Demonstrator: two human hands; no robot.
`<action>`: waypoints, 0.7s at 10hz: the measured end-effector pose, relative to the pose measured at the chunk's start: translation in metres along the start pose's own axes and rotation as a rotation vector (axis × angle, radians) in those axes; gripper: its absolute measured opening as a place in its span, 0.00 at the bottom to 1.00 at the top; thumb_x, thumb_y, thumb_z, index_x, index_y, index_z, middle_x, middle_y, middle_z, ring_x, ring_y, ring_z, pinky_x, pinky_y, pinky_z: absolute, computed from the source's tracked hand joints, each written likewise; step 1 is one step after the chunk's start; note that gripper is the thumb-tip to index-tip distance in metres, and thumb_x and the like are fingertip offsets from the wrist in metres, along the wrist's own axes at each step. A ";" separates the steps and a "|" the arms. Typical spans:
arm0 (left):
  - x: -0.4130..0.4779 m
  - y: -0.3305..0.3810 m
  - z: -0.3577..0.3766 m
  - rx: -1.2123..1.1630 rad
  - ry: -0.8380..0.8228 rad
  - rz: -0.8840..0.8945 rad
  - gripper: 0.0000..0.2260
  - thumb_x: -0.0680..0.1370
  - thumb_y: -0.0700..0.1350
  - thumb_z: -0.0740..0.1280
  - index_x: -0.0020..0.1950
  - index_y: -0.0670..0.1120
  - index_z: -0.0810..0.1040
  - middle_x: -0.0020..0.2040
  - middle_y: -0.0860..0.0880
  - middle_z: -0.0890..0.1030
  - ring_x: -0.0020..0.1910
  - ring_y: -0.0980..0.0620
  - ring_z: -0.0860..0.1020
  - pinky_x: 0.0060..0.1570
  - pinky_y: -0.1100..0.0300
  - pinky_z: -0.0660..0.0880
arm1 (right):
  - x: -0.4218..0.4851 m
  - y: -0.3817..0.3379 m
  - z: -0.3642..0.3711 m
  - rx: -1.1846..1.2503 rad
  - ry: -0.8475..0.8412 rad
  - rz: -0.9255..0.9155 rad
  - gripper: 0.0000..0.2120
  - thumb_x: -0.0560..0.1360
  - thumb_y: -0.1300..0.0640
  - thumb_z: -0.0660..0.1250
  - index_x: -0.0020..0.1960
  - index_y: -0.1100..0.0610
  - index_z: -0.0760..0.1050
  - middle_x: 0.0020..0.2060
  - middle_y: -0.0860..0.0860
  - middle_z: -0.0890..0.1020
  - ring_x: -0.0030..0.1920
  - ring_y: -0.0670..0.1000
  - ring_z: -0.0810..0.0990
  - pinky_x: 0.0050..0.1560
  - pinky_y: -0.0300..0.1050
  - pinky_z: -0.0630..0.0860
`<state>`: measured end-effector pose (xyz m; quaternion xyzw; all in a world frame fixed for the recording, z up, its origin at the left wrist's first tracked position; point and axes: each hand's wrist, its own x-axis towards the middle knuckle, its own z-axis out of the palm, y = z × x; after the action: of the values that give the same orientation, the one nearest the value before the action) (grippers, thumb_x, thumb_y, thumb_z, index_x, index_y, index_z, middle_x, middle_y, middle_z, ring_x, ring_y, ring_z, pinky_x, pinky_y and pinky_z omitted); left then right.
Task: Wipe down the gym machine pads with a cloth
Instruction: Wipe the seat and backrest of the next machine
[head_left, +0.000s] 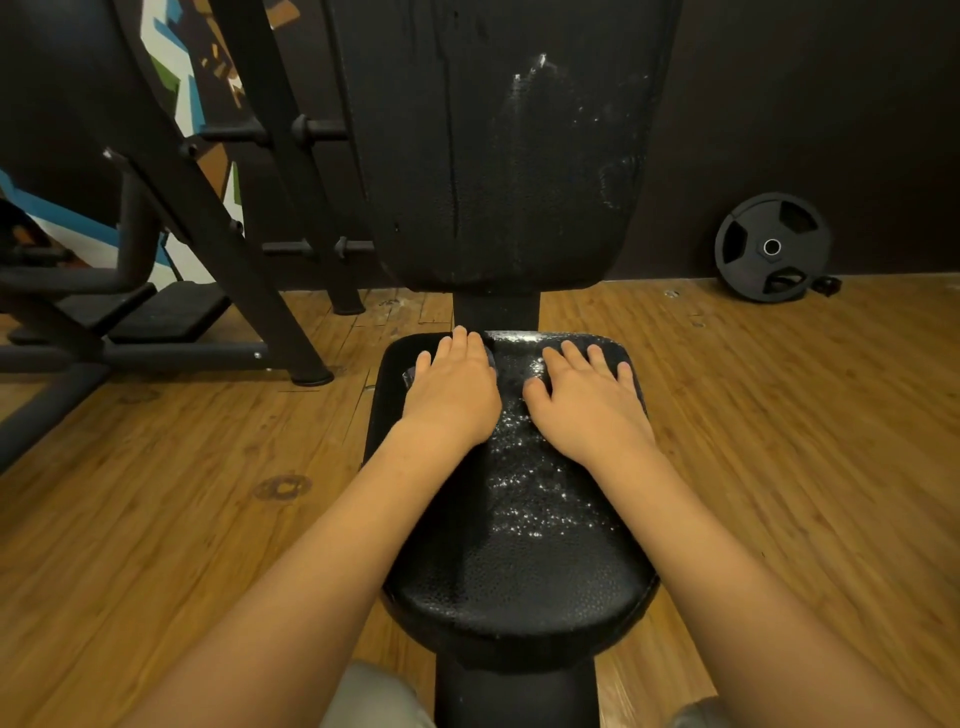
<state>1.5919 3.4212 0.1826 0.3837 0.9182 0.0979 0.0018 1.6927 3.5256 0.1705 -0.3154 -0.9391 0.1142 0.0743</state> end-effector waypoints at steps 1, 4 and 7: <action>-0.021 -0.007 0.004 -0.025 0.018 0.043 0.26 0.87 0.46 0.51 0.83 0.42 0.48 0.83 0.43 0.50 0.82 0.47 0.51 0.79 0.48 0.50 | 0.000 0.000 0.000 0.008 -0.005 -0.001 0.29 0.85 0.43 0.48 0.84 0.53 0.53 0.83 0.52 0.53 0.83 0.57 0.47 0.81 0.61 0.44; 0.006 0.000 -0.005 -0.026 -0.028 0.020 0.24 0.87 0.45 0.52 0.82 0.41 0.52 0.82 0.43 0.55 0.80 0.45 0.56 0.77 0.46 0.55 | 0.001 0.002 0.001 -0.001 -0.003 -0.006 0.29 0.85 0.43 0.48 0.83 0.53 0.54 0.83 0.52 0.53 0.83 0.58 0.48 0.81 0.62 0.44; -0.072 -0.005 -0.001 -0.084 0.020 0.067 0.24 0.87 0.46 0.51 0.83 0.46 0.51 0.83 0.47 0.54 0.81 0.49 0.54 0.79 0.52 0.50 | 0.001 0.002 0.001 0.010 -0.003 -0.004 0.29 0.85 0.43 0.47 0.84 0.52 0.53 0.83 0.52 0.53 0.83 0.57 0.47 0.81 0.62 0.43</action>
<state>1.6396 3.3668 0.1775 0.4127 0.9000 0.1401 0.0053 1.6929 3.5277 0.1691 -0.3128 -0.9394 0.1192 0.0747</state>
